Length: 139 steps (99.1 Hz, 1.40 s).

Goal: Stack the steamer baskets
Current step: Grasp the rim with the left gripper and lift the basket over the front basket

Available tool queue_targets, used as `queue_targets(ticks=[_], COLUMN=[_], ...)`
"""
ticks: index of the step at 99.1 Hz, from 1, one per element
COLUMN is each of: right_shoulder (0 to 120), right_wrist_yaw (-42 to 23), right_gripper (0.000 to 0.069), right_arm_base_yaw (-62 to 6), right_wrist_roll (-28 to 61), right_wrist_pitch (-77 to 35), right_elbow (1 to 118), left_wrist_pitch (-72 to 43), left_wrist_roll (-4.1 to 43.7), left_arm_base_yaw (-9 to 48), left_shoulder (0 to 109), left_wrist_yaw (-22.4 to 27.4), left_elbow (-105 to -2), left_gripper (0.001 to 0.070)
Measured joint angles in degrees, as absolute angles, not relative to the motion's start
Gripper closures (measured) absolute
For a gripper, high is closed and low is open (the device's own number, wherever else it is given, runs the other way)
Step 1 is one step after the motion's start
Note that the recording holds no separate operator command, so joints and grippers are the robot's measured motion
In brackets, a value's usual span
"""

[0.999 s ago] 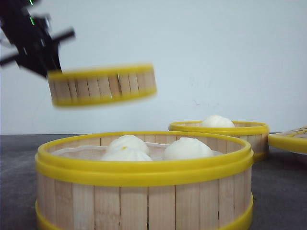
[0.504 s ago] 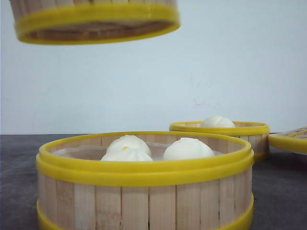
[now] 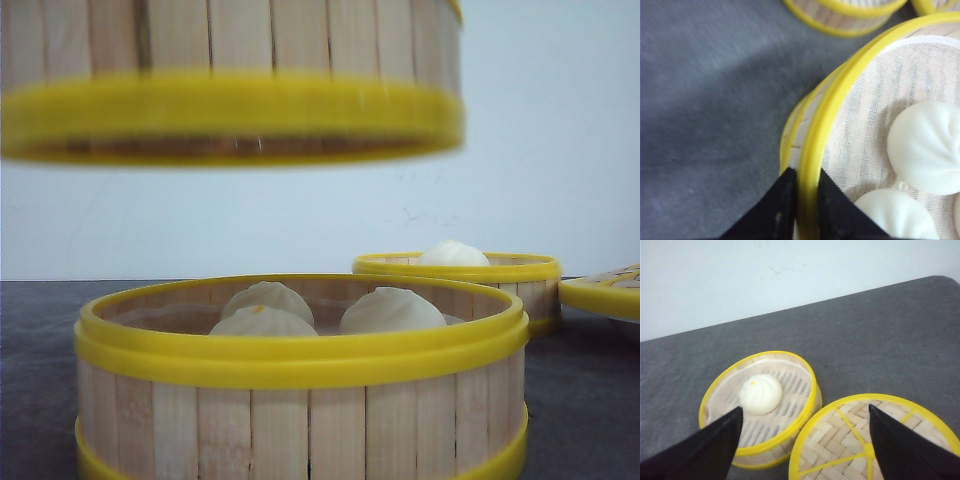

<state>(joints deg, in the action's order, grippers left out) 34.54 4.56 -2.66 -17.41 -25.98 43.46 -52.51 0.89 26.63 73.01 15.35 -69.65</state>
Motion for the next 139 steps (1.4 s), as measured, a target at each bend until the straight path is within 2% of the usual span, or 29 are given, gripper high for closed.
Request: queue_targets(ticks=[25, 47, 97, 139], right_shoulder=[34.54, 34.54, 34.54, 34.54], right_wrist_yaw=[4.58, 4.58, 4.58, 4.58], right_gripper=[0.0197, 0.0197, 0.0197, 0.0197], right_arm_base_yaw=[-3.29, -3.29, -3.29, -3.29], right_wrist_roll=[-17.41, -17.41, -17.41, -17.41], right_wrist_pitch=[-27.09, -27.68, -27.68, -27.94], right_elbow=[43.46, 43.46, 43.46, 43.46], left_wrist_pitch=[-42.83, -38.0, -36.91, -36.73], left_wrist_roll=[3.09, 4.38, 5.58, 5.61], left_arm_base_yaw=[28.27, 28.42, 28.53, 31.38], left_shoulder=[73.03, 73.12, 76.2, 77.38], left_wrist_yaw=[15.18, 15.18, 15.16, 14.87], left_elbow=[-60.73, -59.79, -59.79, -59.79], left_gripper=[0.0682, 0.0682, 0.0682, 0.0682])
